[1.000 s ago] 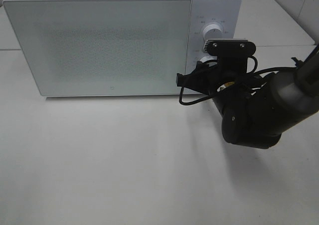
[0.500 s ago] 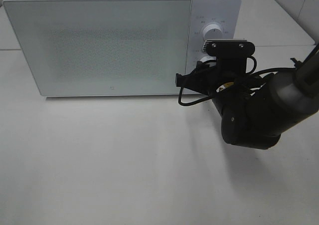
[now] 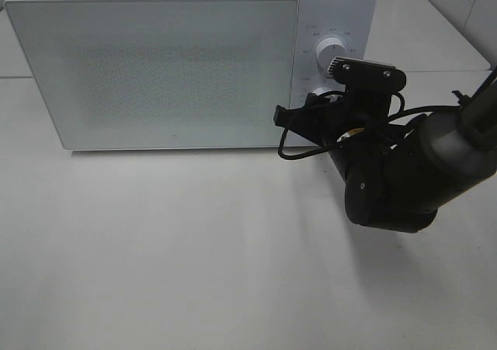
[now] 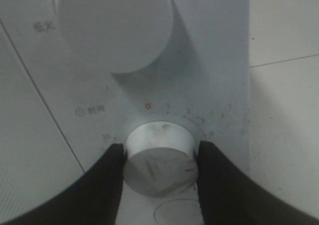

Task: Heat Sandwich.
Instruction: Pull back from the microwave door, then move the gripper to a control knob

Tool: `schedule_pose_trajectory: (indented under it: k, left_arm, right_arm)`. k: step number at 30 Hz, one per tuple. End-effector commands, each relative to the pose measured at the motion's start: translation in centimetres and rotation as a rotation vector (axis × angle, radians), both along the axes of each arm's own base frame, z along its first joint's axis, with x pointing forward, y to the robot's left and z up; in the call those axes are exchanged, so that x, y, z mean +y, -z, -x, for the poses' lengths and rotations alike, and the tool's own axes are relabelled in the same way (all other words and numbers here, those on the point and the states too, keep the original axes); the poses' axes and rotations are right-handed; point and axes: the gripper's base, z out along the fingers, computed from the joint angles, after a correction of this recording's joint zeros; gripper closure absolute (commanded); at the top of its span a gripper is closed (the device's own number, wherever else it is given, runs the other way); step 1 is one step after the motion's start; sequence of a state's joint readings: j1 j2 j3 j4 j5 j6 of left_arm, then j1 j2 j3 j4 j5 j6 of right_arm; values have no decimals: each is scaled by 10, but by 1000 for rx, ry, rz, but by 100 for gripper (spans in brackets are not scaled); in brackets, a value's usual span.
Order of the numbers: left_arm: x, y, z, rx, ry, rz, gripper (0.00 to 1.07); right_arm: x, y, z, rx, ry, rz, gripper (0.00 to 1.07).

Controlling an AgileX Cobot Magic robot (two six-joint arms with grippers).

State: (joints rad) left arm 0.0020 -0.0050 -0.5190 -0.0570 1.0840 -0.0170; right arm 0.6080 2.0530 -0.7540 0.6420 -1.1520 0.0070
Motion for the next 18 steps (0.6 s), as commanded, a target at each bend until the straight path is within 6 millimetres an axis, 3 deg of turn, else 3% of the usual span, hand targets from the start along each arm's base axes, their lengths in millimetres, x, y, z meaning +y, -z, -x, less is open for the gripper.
schedule_pose_trajectory:
  k: [1,8,18]
  left_arm:
    - [0,0,2,-28,-4,4,9]
    - [0,0,2,-28,-4,4,9]
    - [0,0,2,-28,-4,4,9]
  right_arm:
    - [0,-10,-3,-82,21,-131,94]
    - [2,-12,-3,-93,31,-294,94]
    - [0,-17,-4,-123,94,-675,94]
